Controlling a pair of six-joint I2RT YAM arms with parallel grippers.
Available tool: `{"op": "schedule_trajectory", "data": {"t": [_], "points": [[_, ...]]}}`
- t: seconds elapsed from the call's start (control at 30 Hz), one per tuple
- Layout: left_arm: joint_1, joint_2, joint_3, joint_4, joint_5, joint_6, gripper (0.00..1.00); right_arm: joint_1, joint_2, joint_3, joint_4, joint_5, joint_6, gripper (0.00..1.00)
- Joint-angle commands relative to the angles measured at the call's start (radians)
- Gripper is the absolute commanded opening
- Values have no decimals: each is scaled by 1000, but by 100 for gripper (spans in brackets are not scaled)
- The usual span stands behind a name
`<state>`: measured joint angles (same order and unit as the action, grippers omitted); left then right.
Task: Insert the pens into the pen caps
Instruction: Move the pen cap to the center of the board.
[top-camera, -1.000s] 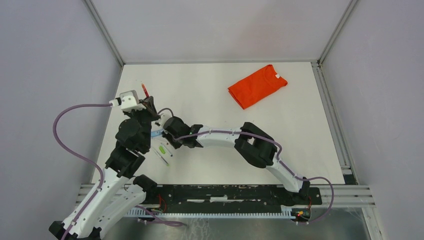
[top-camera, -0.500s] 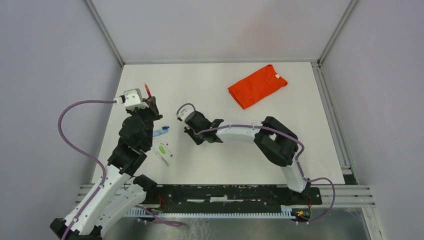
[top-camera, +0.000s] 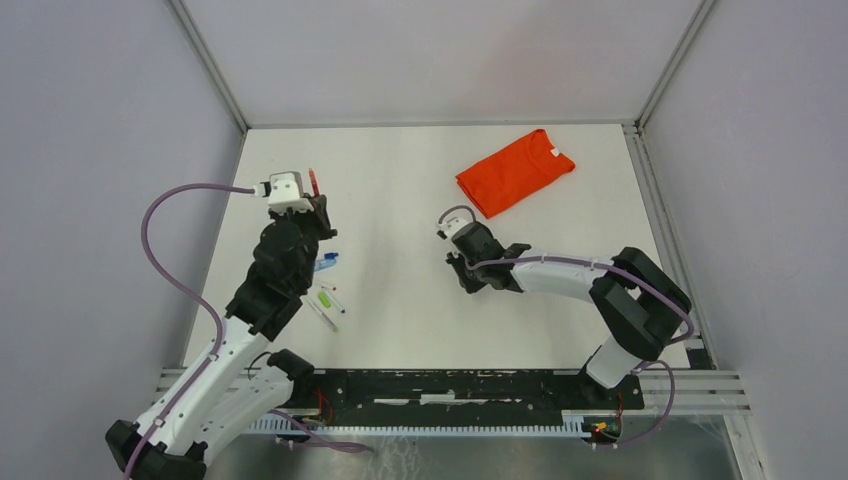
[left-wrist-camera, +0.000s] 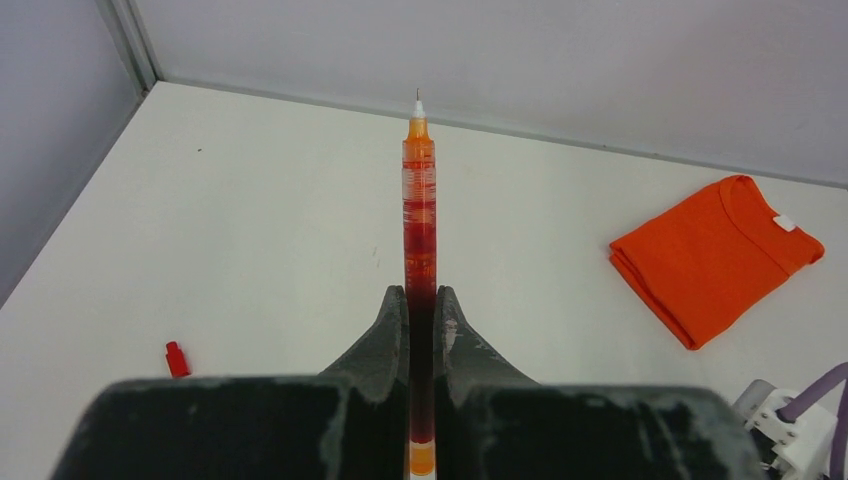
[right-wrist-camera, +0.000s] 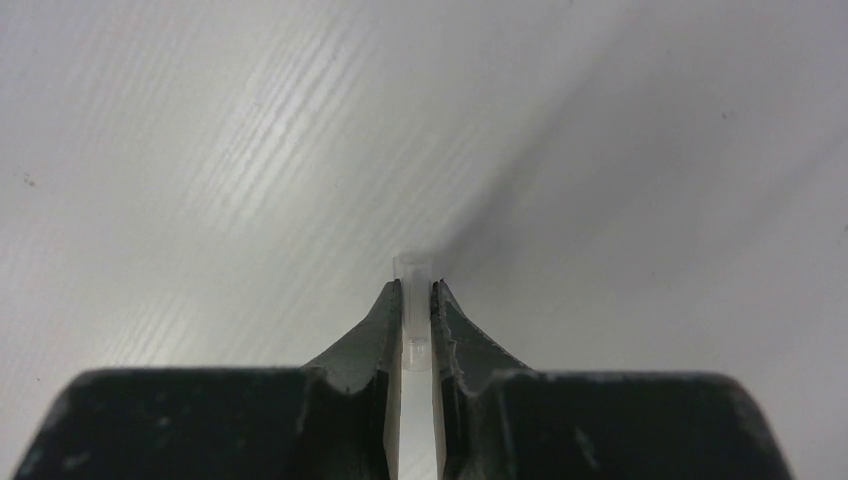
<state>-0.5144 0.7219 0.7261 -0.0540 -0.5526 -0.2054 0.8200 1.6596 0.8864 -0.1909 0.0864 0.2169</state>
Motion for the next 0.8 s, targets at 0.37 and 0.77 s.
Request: {"op": "schedule_trajectory", "data": {"t": [0.37, 0.77], "points": [[11, 41, 51, 9, 68, -42, 3, -68, -112, -124, -36, -56, 23, 22], [12, 59, 62, -6, 70, -44, 3, -83, -76, -79, -112, -109, -4, 33]]}}
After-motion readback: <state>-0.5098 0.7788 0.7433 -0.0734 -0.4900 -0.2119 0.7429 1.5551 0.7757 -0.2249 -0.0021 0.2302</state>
